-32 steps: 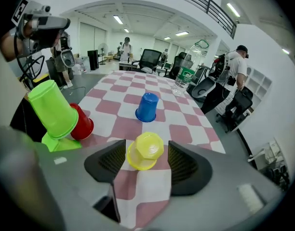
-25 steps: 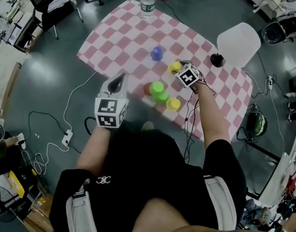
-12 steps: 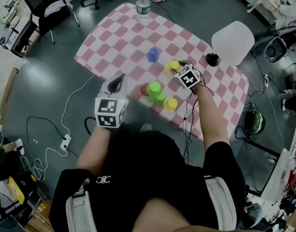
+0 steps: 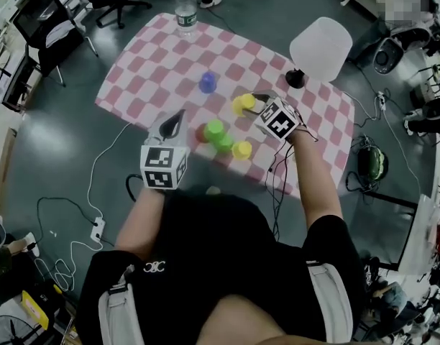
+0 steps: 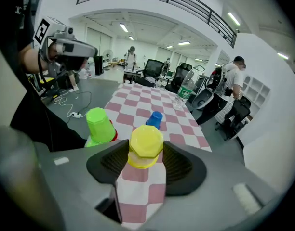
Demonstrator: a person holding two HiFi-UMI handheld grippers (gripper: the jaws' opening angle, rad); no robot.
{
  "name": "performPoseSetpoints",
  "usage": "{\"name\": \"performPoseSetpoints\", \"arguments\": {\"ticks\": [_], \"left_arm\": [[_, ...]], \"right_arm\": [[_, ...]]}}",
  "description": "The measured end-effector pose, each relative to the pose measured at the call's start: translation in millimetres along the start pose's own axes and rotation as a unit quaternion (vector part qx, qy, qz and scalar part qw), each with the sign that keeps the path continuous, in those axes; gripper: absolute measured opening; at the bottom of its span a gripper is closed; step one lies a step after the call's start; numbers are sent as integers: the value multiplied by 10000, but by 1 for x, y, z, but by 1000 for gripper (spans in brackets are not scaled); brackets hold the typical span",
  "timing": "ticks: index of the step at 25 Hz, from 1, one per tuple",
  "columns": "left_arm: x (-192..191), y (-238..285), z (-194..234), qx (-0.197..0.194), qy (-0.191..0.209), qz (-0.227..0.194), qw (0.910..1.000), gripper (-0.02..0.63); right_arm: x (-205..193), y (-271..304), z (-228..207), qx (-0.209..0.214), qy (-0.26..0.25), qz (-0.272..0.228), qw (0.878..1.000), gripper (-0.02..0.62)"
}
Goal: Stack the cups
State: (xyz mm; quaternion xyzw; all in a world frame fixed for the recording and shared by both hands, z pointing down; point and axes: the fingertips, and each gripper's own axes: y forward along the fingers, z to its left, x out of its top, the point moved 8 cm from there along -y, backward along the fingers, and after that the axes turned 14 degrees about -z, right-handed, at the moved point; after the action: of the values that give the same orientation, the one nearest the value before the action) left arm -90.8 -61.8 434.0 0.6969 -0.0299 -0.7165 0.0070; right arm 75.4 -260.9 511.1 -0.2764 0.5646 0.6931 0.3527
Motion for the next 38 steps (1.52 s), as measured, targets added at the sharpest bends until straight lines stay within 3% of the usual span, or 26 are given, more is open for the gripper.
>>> {"name": "performPoseSetpoints", "arguments": {"ticks": [7, 17, 29, 38], "left_arm": [[-1, 5, -12, -254, -42, -11, 9997, -2], [-5, 4, -16, -418, -113, 31, 9991, -2], [-9, -3, -17, -416, -130, 84, 9990, -2], [-11, -4, -19, -453, -119, 121, 9988, -2]], "right_arm": [[13, -28, 37, 366, -70, -87, 9993, 221], [-2, -33, 78, 831, -71, 82, 9965, 221], [-21, -25, 98, 796, -179, 464, 9956, 222], [-24, -26, 99, 696, -7, 165, 9974, 234]]}}
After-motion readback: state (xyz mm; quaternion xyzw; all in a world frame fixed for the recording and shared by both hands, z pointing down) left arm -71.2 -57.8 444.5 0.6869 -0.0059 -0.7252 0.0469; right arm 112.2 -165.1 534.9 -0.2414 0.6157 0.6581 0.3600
